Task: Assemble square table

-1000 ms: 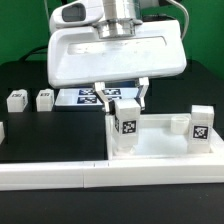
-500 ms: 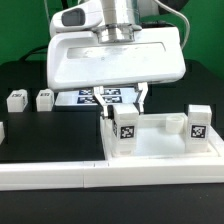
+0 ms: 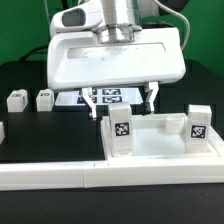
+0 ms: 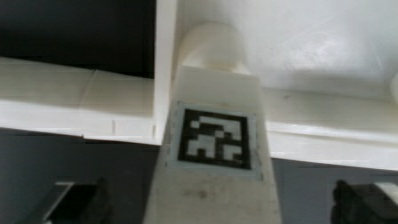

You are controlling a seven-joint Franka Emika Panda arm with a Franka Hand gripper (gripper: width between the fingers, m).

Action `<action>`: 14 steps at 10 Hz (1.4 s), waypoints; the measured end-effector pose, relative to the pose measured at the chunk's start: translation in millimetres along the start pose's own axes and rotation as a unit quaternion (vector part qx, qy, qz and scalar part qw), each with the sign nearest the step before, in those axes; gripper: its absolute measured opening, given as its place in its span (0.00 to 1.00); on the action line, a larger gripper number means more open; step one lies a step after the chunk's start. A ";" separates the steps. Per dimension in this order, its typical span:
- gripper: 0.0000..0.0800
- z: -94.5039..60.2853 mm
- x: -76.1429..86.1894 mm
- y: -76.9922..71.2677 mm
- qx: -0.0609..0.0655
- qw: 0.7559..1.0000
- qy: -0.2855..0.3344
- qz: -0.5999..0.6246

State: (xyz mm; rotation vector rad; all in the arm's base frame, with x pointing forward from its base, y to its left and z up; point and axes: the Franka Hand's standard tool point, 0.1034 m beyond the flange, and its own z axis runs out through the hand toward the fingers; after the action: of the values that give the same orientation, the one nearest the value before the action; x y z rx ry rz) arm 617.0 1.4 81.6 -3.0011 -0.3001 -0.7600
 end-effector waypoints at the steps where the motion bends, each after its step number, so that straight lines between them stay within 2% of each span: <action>1: 0.80 0.0 0.0 0.0 0.000 1.000 0.000 0.000; 5: 0.81 0.0 -0.1 0.2 0.000 1.000 0.000 0.000; 6: 0.81 0.0 -2.4 3.2 0.004 1.000 -0.011 0.015; 7: 0.81 -2.8 -2.3 6.5 0.017 0.998 -0.039 0.045; 8: 0.81 -5.7 5.0 2.9 0.032 0.996 -0.061 0.057; 9: 0.81 -5.7 7.8 5.3 0.035 0.995 -0.066 0.060; 11: 0.81 -3.7 6.9 -4.4 0.074 0.981 -0.152 0.099; 12: 0.81 -0.2 13.0 -7.1 0.084 0.976 -0.173 0.098; 14: 0.81 4.2 15.3 -3.2 0.102 0.967 -0.210 0.101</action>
Offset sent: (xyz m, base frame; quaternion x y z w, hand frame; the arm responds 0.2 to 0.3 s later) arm 0.0000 0.0000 0.0000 0.0000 0.0000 0.0000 1.0000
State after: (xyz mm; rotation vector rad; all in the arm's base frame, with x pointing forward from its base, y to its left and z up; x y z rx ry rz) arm 631.5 7.6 85.1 -2.9033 -0.0695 -0.0655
